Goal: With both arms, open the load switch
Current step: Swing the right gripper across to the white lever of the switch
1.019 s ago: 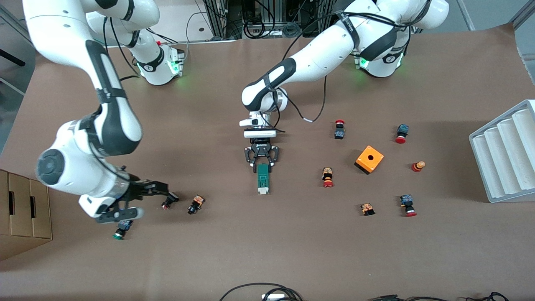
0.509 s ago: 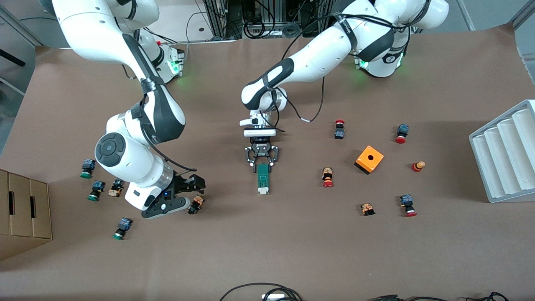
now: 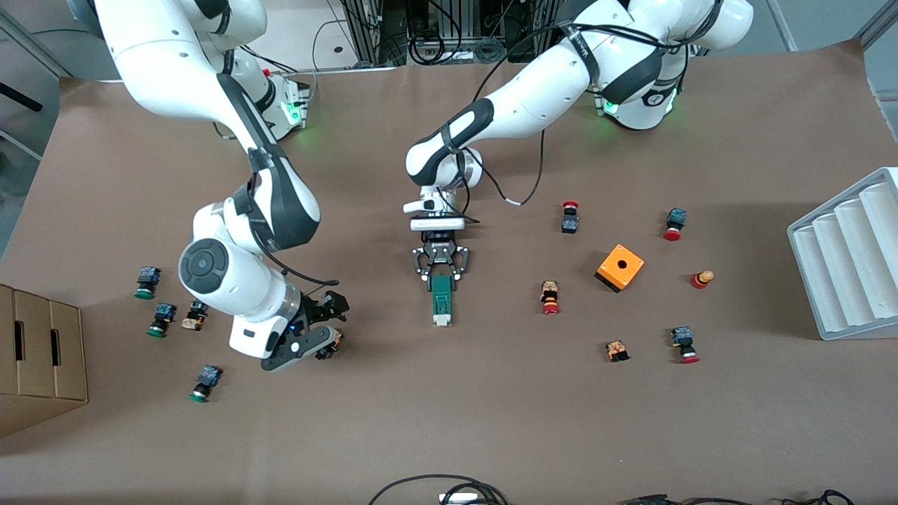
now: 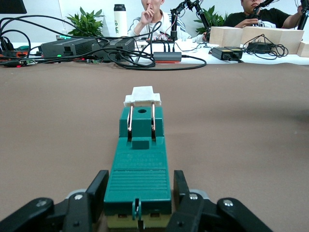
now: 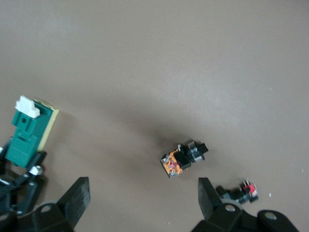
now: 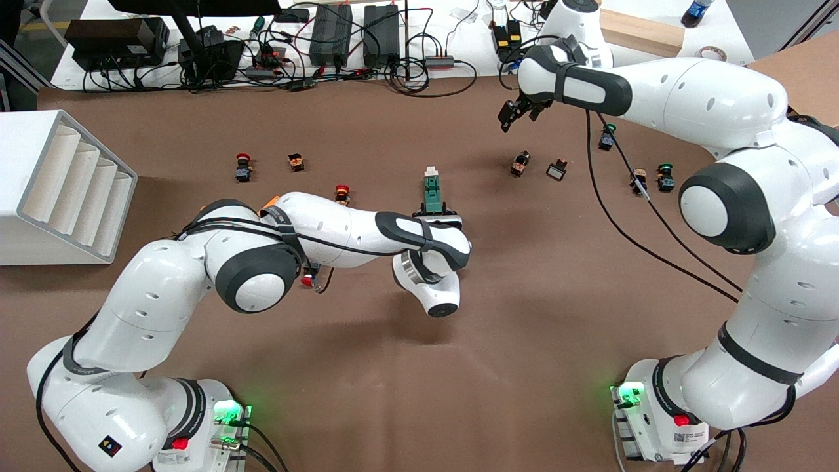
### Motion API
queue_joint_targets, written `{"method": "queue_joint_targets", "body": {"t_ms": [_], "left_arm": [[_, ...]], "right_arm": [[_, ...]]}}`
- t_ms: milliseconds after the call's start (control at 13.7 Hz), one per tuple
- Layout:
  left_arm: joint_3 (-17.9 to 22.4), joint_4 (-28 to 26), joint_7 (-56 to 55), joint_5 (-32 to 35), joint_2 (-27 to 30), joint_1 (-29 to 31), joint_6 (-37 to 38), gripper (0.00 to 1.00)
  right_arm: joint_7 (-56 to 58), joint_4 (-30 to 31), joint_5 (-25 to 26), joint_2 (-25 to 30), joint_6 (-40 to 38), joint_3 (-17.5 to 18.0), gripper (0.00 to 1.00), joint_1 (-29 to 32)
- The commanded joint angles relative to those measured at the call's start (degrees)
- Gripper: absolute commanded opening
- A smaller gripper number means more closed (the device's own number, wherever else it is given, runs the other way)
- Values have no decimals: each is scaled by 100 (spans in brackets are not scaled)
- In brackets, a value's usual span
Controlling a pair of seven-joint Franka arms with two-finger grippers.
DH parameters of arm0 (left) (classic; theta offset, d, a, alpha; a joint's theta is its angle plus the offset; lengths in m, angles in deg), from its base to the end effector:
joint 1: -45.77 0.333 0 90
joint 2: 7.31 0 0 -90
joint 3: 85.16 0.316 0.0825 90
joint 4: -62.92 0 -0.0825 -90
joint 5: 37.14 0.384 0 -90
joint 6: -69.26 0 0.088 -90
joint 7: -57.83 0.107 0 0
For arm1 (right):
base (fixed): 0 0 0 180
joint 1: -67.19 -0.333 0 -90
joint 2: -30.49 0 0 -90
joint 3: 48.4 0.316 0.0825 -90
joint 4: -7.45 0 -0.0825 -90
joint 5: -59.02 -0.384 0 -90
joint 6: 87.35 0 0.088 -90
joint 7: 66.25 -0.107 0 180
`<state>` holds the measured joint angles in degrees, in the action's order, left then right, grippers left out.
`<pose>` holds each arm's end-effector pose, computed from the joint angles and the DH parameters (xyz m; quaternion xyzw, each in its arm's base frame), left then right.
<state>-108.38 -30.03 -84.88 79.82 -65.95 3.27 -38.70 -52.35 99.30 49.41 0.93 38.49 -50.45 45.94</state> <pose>0.3580 -0.5598 0.0603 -0.8150 -0.0107 -0.5794 0.0016 0.6529 0.2371 0.3381 -0.9676 -0.2419 -0.0361 0.0628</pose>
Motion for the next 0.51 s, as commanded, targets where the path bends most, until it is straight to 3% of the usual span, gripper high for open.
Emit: {"method": "queue_joint_targets", "body": {"t_ms": [0,437], "left_arm": [[81,127,-81,55,-130,-119,74,61],[81,119,-90,55,-130,-110,74,61]], "right_arm": [[288,-105,64,-313,405,-23,99,-159],[1042,-430,82,-639,617,-32,99,-476]]}}
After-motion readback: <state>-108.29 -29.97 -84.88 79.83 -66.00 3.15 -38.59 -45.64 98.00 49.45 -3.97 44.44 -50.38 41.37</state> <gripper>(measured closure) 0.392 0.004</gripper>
